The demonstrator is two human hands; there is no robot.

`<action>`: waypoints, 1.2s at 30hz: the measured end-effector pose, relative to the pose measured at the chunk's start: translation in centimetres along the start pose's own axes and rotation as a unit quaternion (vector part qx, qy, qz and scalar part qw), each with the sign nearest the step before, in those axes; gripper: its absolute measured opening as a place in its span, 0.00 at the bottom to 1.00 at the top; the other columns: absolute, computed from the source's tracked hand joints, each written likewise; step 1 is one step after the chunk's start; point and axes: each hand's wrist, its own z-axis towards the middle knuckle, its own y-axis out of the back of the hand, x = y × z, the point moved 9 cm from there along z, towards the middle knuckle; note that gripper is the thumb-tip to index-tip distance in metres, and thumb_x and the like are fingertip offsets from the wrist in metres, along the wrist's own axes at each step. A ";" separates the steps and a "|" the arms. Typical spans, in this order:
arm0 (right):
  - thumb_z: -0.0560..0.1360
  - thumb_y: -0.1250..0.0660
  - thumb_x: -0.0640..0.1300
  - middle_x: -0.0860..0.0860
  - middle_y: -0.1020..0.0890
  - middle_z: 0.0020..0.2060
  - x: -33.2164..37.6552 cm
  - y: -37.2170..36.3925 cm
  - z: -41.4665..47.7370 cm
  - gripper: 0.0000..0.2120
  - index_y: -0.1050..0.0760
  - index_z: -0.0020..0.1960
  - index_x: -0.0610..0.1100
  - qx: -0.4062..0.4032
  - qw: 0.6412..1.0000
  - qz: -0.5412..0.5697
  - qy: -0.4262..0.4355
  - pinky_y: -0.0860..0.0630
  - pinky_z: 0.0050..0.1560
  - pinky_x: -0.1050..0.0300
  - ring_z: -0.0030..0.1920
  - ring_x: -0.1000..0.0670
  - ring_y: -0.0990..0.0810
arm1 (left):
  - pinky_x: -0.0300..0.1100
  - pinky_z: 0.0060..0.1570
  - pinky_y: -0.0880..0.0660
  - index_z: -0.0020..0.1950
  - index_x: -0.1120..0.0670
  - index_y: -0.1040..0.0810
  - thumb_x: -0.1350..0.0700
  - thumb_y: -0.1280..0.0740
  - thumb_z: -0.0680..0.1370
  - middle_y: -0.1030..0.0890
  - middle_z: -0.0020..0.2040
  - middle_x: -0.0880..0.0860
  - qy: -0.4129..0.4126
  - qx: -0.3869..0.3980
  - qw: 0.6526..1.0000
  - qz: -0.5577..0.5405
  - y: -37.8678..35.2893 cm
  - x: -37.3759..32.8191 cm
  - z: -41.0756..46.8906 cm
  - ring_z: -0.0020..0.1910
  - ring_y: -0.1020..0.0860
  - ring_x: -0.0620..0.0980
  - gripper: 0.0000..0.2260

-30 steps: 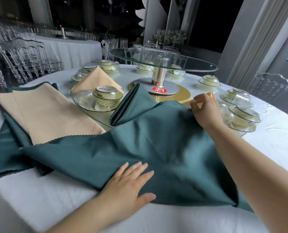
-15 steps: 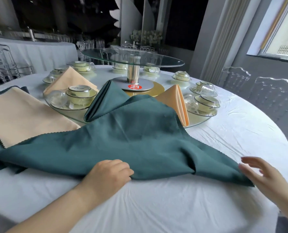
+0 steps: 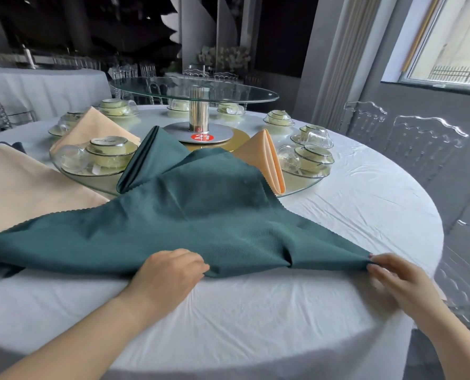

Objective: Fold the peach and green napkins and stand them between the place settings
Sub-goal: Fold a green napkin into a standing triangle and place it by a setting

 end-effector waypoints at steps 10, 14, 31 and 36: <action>0.73 0.35 0.34 0.53 0.19 0.34 -2.6 2.5 1.9 0.27 0.24 0.25 0.62 0.056 0.979 -0.183 -0.068 0.33 0.40 0.74 0.40 0.56 0.22 | 0.34 0.24 0.30 0.28 0.49 0.22 0.47 0.43 0.70 0.24 0.28 0.42 -0.006 0.055 0.997 -0.059 0.9 -3.5 -1.1 0.27 0.25 0.41 0.15; 0.75 0.35 0.46 0.49 0.21 0.33 -1.9 2.0 2.3 0.13 0.24 0.31 0.50 0.084 0.974 -0.174 -0.118 0.30 0.44 0.62 0.42 0.45 0.26 | 0.35 0.40 0.30 0.36 0.51 0.18 0.46 0.43 0.72 0.17 0.38 0.46 0.100 0.008 0.985 -0.142 0.9 0.5 0.7 0.41 0.26 0.42 0.17; 0.73 0.33 0.46 0.51 0.25 0.40 -0.2 -3.5 2.4 0.09 0.32 0.37 0.50 0.110 0.942 -0.307 -0.083 0.33 0.45 0.56 0.47 0.47 0.25 | 0.43 0.58 0.39 0.62 0.53 0.28 0.48 0.37 0.77 0.24 0.56 0.54 0.433 0.116 0.890 -0.084 -4.0 12.9 1.4 0.60 0.31 0.55 0.16; 0.72 0.32 0.51 0.53 0.28 0.44 0.4 -3.6 2.9 0.09 0.33 0.46 0.53 0.063 0.939 -0.334 -0.059 0.35 0.50 0.57 0.49 0.49 0.27 | 0.43 0.46 0.41 0.34 0.52 0.31 0.45 0.37 0.76 0.28 0.34 0.52 0.463 0.046 0.878 -0.111 -3.1 13.9 1.1 0.54 0.31 0.60 0.15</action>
